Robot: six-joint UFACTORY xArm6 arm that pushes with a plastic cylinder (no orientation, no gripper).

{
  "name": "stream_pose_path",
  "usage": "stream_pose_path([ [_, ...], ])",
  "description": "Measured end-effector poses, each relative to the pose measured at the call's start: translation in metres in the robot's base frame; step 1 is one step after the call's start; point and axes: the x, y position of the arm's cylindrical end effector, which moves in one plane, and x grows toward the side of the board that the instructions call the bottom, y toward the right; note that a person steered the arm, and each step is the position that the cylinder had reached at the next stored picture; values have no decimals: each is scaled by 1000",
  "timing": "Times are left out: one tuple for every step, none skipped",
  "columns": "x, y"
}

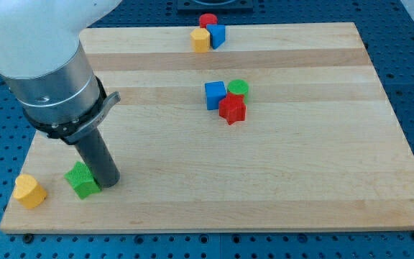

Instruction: Move the green star closer to the yellow heart

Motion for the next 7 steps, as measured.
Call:
stream_pose_path([
  [-11, -5],
  [-11, -19],
  [-8, -34],
  [-6, -37],
  [-6, -37],
  [-3, -39],
  [1, -40],
])
